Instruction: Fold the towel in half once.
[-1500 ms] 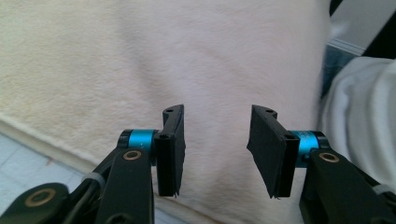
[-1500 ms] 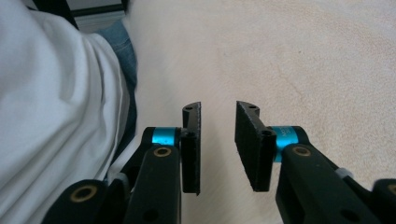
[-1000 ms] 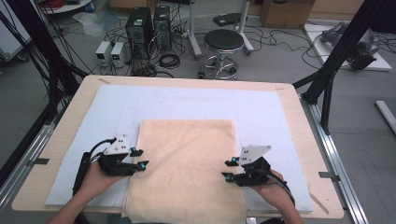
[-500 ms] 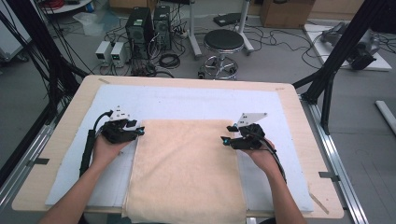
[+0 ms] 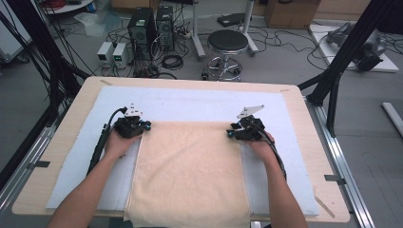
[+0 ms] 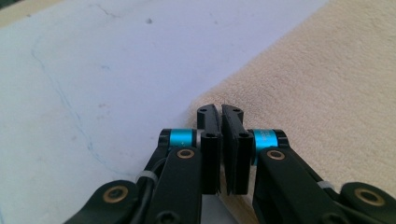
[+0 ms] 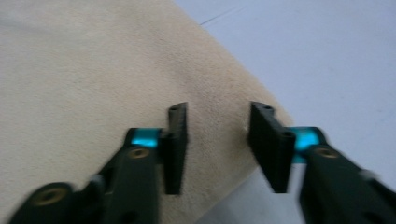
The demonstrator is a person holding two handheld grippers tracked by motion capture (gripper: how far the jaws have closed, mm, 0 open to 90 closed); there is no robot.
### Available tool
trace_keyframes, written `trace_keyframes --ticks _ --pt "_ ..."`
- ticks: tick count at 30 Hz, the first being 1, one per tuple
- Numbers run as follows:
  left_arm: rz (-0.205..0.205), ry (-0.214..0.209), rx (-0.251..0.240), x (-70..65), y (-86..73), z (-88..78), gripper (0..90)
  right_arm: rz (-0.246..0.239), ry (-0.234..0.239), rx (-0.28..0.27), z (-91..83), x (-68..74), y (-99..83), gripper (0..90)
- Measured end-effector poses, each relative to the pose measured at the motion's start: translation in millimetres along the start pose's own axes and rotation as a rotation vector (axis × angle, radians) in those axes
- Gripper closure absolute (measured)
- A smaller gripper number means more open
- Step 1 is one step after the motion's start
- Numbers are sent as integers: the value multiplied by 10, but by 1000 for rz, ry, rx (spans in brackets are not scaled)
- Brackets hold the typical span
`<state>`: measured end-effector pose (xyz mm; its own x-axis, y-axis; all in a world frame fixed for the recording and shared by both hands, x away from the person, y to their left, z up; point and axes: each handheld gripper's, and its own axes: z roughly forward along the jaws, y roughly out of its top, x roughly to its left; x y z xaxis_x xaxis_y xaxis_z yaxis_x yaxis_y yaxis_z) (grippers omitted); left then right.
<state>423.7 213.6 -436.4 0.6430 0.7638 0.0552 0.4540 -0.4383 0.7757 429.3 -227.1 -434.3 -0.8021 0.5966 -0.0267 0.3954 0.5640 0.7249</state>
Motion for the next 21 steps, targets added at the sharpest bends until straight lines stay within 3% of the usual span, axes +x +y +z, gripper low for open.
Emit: trace_keyframes --ticks 2,6,9,14,17,21 --pt "-13 16 8 63 69 1 865 -12 5 8 12 26 32 746" --pt "-30 49 11 127 206 46 869 -23 2 6 3 52 84 775" --pt "-64 84 22 162 280 157 867 -4 2 9 6 44 74 737" --pt "-76 107 72 175 257 283 808 0 -21 5 -17 32 60 646" --pt "-112 75 67 230 237 254 612 17 -52 -11 -40 -17 39 617" --pt "-112 32 63 254 215 247 587 51 -63 -21 16 -60 9 584"
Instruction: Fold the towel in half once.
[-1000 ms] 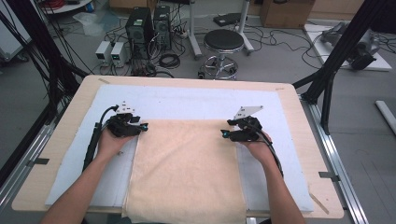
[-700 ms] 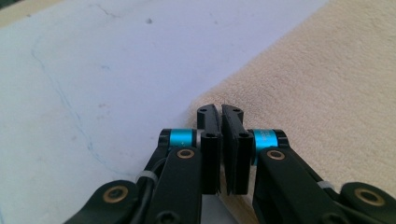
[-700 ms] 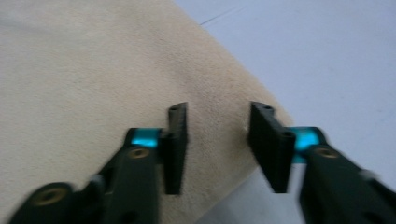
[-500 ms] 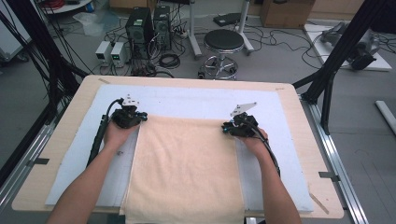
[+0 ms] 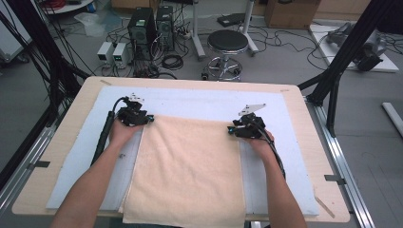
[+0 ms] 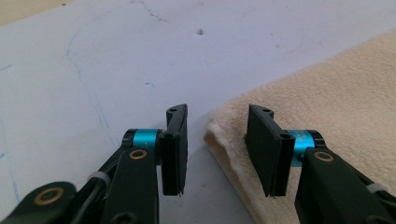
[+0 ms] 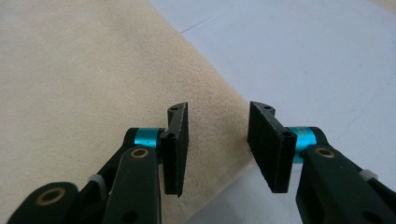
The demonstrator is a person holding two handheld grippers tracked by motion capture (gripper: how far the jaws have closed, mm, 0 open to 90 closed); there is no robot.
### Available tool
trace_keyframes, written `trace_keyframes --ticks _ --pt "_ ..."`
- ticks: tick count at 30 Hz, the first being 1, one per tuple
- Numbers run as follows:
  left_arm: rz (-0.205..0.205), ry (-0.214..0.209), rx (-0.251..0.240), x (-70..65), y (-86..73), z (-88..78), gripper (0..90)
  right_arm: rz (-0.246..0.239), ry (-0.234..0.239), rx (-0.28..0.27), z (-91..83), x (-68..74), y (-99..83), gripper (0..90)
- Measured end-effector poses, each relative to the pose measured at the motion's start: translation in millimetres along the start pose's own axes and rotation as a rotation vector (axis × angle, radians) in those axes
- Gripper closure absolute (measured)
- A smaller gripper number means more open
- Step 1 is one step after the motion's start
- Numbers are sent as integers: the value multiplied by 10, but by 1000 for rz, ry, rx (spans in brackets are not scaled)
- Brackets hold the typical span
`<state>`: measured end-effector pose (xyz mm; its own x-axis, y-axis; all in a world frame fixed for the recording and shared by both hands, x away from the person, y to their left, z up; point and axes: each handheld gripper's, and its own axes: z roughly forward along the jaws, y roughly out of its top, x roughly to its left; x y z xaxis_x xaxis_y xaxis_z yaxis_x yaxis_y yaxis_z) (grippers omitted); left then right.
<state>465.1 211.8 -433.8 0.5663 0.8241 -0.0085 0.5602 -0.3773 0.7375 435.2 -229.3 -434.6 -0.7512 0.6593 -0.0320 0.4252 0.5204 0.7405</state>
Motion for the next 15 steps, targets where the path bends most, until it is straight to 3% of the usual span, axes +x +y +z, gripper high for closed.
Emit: trace_keyframes --ticks 5,7,9,12,13,15 --pt "29 -14 -1 -41 8 36 724 33 -5 2 61 -56 7 583" --pt "30 -8 -5 -47 13 33 800 30 -18 -13 40 -90 21 572" --pt "26 -11 -5 -41 11 34 836 60 -31 -20 11 -133 22 572" --pt "14 -9 -10 -36 8 39 850 73 6 15 57 -160 10 561" --pt "14 -6 -13 -32 11 42 853 65 9 21 85 -160 13 587" --pt "4 1 -15 -21 13 42 857 51 38 16 106 -150 43 761"
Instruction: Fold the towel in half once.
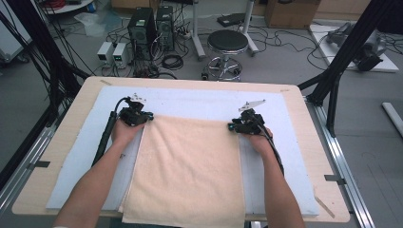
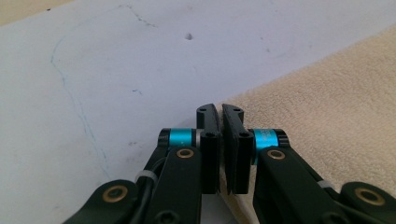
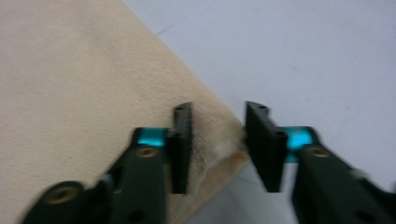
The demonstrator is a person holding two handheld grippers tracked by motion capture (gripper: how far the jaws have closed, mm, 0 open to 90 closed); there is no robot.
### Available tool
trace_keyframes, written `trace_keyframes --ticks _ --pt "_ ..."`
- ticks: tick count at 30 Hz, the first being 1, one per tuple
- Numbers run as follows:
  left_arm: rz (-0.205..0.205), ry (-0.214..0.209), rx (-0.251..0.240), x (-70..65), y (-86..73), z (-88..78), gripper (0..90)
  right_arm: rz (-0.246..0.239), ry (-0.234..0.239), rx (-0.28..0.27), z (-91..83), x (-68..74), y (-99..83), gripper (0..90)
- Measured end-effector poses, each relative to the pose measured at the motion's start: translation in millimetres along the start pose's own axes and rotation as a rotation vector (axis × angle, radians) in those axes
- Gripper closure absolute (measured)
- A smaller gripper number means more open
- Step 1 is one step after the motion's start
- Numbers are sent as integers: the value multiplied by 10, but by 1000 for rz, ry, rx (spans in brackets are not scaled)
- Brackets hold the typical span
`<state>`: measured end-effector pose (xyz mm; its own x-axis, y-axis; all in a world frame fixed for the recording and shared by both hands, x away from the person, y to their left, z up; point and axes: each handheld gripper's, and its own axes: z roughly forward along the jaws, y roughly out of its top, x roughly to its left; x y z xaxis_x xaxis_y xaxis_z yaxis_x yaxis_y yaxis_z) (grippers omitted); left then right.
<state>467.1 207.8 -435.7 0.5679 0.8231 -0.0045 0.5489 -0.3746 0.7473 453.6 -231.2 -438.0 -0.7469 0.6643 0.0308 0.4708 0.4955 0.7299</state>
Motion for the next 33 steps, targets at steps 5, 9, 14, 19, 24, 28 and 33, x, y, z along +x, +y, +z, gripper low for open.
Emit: trace_keyframes --ticks 5,9,14,19,24,28,33 --pt "-79 64 -31 40 9 18 859 -32 -41 25 13 2 127 849" --pt "-119 94 -44 56 14 27 855 0 -86 14 49 -44 245 847" --pt "-104 61 -34 118 -9 -70 666 67 -29 4 102 -106 180 667" --pt "-90 2 -39 137 -9 -216 566 88 -4 -23 13 -77 183 527" --pt "-86 -34 -75 87 -41 -291 505 51 -11 -15 -10 37 237 436" --pt "-88 -62 -78 76 -65 -311 469 45 -25 -20 -10 71 257 392" --pt "-91 -78 -95 68 -55 -336 426 46 -16 -20 -2 90 265 340"
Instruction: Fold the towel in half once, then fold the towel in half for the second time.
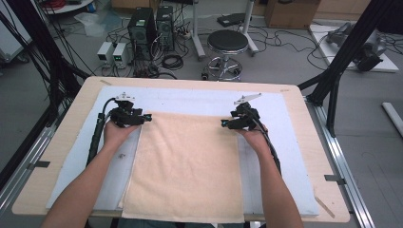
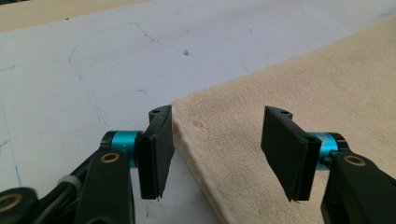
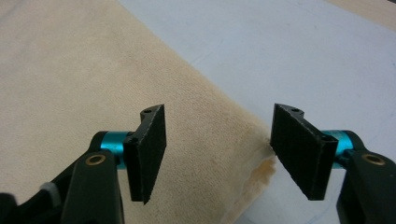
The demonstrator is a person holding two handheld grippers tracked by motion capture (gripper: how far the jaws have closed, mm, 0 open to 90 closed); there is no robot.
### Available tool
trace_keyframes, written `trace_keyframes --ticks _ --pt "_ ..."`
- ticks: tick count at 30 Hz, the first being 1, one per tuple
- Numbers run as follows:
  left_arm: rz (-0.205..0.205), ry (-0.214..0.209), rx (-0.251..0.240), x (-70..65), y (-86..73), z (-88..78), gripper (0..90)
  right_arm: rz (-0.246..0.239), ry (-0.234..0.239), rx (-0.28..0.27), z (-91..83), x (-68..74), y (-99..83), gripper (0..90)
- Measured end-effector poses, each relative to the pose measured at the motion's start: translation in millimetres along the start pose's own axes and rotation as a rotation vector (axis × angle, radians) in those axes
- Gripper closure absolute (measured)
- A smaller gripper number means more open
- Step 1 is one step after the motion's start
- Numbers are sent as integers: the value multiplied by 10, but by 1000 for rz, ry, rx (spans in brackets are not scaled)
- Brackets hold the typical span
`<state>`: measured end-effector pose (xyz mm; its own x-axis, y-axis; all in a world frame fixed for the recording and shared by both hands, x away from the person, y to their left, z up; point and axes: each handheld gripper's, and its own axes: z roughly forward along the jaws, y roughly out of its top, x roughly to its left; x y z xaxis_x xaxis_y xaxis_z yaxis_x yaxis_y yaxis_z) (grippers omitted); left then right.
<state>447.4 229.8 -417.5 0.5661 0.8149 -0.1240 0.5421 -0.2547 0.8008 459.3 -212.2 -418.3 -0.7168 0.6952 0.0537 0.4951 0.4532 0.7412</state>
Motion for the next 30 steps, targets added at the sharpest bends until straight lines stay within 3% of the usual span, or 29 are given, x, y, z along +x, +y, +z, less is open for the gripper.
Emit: trace_keyframes --ticks 21,27,30 --pt "18 0 30 -30 -21 70 383 -13 0 2 4 42 14 317" --pt "35 56 14 -14 5 101 399 -25 -23 -4 -9 12 32 337" --pt "13 74 27 52 54 132 394 -10 -37 7 -39 -64 71 344"
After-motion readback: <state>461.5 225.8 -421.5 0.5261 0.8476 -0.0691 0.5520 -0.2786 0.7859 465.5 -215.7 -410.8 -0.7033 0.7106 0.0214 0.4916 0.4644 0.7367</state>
